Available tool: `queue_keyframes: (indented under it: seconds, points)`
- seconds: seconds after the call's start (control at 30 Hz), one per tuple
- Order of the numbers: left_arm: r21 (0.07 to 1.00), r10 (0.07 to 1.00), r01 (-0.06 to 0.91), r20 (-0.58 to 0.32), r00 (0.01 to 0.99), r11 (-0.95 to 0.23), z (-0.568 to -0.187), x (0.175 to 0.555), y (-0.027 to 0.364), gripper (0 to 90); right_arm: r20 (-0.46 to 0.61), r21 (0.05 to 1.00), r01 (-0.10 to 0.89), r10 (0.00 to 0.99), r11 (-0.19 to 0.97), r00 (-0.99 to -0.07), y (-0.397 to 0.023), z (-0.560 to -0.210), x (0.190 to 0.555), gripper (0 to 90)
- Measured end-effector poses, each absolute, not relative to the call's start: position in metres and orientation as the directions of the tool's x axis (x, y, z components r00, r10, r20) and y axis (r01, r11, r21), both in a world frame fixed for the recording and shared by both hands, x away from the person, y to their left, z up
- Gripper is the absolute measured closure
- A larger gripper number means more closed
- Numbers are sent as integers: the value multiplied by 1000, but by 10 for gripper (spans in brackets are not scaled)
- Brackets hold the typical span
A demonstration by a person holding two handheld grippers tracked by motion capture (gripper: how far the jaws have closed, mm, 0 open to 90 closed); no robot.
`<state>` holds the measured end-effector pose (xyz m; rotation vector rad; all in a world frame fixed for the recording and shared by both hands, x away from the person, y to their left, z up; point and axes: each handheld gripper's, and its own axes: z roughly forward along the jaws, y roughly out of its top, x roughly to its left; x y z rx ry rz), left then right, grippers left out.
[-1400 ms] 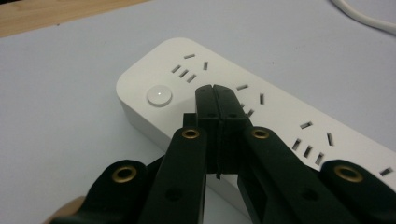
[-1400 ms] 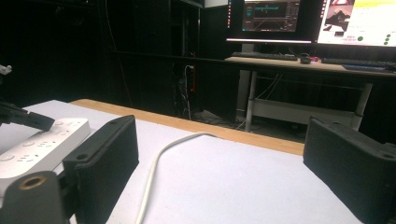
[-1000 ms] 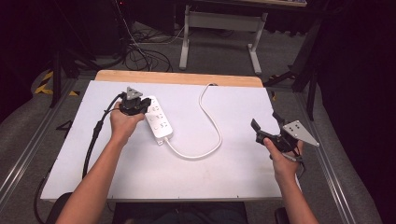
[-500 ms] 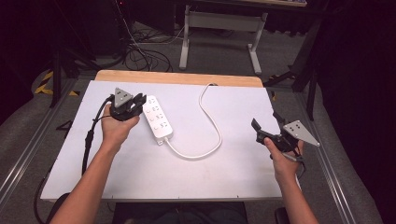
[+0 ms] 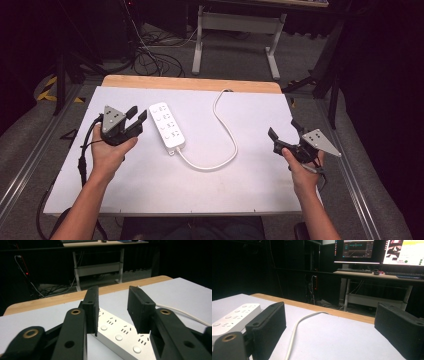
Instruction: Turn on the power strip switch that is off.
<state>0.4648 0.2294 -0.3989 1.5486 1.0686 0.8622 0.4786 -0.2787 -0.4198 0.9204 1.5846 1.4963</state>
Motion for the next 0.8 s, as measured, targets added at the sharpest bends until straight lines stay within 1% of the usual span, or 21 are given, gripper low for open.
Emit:
queue_keyframes:
  seconds: [0.03, 0.1, 0.17, 0.2, 0.23, 0.27, 0.3, 0.37, 0.4, 0.43, 0.47, 0.5, 0.57, 0.6, 0.63, 0.7, 0.73, 0.8]
  points:
    - [976, 937, 200, 10, 350, -85, -399, 462, 232, 572, -48, 998, 2, 889, 55, -455, -279, -420, 479, 109]
    - [980, 941, 190, -14, 339, -54, -400, 457, 237, 536, -48, 999, 2, 890, 54, -454, -279, -420, 479, 109]
    - [981, 944, 187, -20, 330, -45, -402, 454, 243, 509, -44, 999, 5, 890, 52, -454, -280, -420, 478, 108]
    - [982, 945, 187, -26, 326, -37, -403, 453, 246, 509, -44, 999, 5, 890, 52, -454, -280, -420, 478, 108]
    - [983, 946, 181, -23, 324, -38, -403, 452, 248, 478, -47, 998, 5, 889, 56, -455, -279, -420, 479, 108]
    - [984, 946, 175, -21, 324, -38, -403, 450, 248, 478, -47, 998, 5, 889, 56, -455, -279, -420, 479, 108]
    - [986, 948, 166, -21, 319, -34, -403, 449, 248, 419, -45, 998, 8, 888, 55, -457, -278, -420, 479, 108]
    - [988, 952, 148, -10, 307, -37, -403, 446, 248, 362, -49, 998, 9, 888, 59, -456, -278, -421, 478, 108]
    - [989, 954, 140, 1, 301, -45, -403, 444, 248, 336, -48, 998, 11, 888, 59, -457, -278, -421, 478, 107]
    - [989, 954, 139, 6, 299, -49, -403, 443, 249, 336, -48, 998, 11, 888, 59, -457, -278, -421, 478, 107]
    - [989, 955, 136, 8, 297, -50, -405, 441, 250, 299, -46, 998, 12, 888, 58, -457, -279, -421, 478, 105]
    - [990, 956, 134, 11, 293, -52, -406, 439, 252, 289, -47, 998, 11, 888, 58, -457, -279, -421, 479, 105]
    - [989, 958, 136, 13, 286, -54, -407, 438, 254, 220, -48, 998, 9, 889, 58, -456, -279, -421, 479, 105]
    - [990, 960, 134, 13, 281, -52, -408, 438, 254, 220, -46, 998, 10, 889, 57, -456, -278, -421, 478, 105]
    - [990, 961, 129, 11, 276, -48, -408, 437, 255, 138, -46, 998, 9, 889, 57, -456, -278, -420, 478, 105]
    - [992, 963, 121, 3, 270, -38, -408, 434, 255, 45, -46, 998, 6, 889, 55, -456, -279, -420, 478, 105]
    - [993, 961, 110, 7, 275, -39, -408, 433, 255, 18, -46, 999, 5, 889, 54, -456, -279, -420, 478, 105]
    - [995, 959, 89, 17, 284, -44, -409, 430, 255, 10, -47, 998, 5, 890, 55, -454, -279, -420, 478, 104]
